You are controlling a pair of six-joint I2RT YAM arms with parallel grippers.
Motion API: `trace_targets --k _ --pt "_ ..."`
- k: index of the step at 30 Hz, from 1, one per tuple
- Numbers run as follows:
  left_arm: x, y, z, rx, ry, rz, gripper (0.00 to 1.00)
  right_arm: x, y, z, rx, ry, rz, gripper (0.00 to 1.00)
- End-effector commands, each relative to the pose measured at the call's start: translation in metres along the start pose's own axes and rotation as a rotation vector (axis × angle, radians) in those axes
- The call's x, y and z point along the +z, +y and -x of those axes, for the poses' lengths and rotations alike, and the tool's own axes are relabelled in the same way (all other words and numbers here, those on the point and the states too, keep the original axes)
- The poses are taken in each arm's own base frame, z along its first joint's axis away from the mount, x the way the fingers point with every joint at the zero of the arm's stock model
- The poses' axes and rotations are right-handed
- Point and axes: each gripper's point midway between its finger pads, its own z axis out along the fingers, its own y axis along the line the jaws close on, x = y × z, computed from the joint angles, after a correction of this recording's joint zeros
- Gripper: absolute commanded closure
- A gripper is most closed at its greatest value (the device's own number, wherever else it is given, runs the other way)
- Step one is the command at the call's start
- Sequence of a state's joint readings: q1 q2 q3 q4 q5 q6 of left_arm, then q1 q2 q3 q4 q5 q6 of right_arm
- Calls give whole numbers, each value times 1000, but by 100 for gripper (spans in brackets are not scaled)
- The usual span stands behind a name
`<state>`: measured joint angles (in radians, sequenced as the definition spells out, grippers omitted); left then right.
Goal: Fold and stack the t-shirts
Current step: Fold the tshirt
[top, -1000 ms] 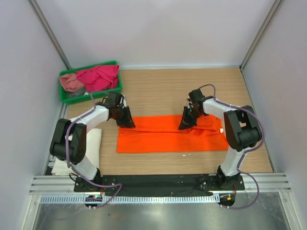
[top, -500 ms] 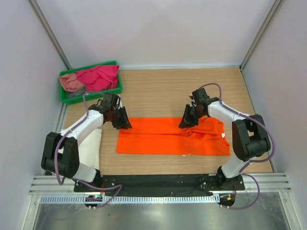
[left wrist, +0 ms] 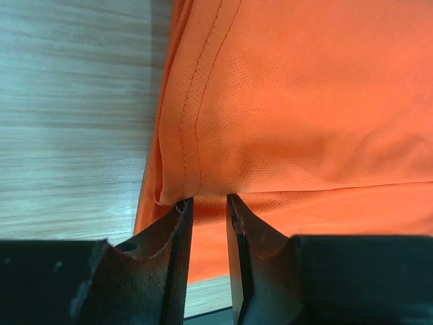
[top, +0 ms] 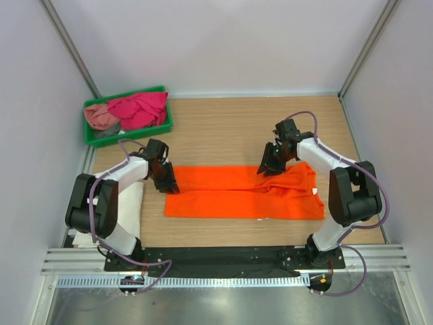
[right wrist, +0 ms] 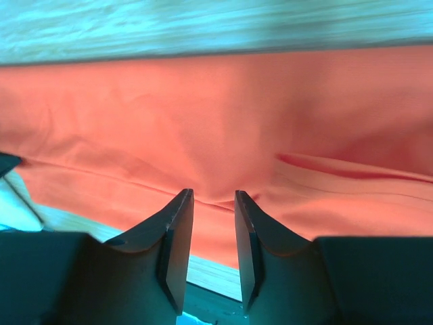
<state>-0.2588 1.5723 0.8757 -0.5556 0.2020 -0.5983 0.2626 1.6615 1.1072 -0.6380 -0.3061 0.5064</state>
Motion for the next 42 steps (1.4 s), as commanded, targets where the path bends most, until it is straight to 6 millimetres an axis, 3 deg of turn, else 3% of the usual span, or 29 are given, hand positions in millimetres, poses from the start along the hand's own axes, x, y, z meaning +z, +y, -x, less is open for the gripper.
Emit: trace_targets --k 1,5,10,12,18,21,35,39,41,42 --pt "-1 3 1 7 -14 6 73 -24 -15 16 -23 -71 -41 63" --pt "-28 -22 16 79 -92 -64 73 -31 -29 30 -9 -87 -67 61" --pt "-57 -62 35 167 -170 -130 73 -27 -17 51 -34 -81 -39 59" --pt "-54 -77 36 172 -162 -177 73 -17 -25 50 -34 -26 -71 58" --pt "-32 -144 15 230 -68 -372 76 2 -18 53 -38 26 -26 57" --pt "-22 -159 5 259 -31 -386 76 9 -19 50 -40 51 -24 57" --pt "-17 -159 -5 278 2 -380 76 2 -25 7 -30 124 5 60" --pt "-21 -158 -4 282 -14 -375 76 -25 -19 -3 -39 88 19 61" --pt "-21 -157 -4 285 -17 -371 76 -37 -16 -20 -12 110 39 61" --pt "-22 -156 -3 288 -22 -369 76 -44 -11 -43 32 140 91 61"
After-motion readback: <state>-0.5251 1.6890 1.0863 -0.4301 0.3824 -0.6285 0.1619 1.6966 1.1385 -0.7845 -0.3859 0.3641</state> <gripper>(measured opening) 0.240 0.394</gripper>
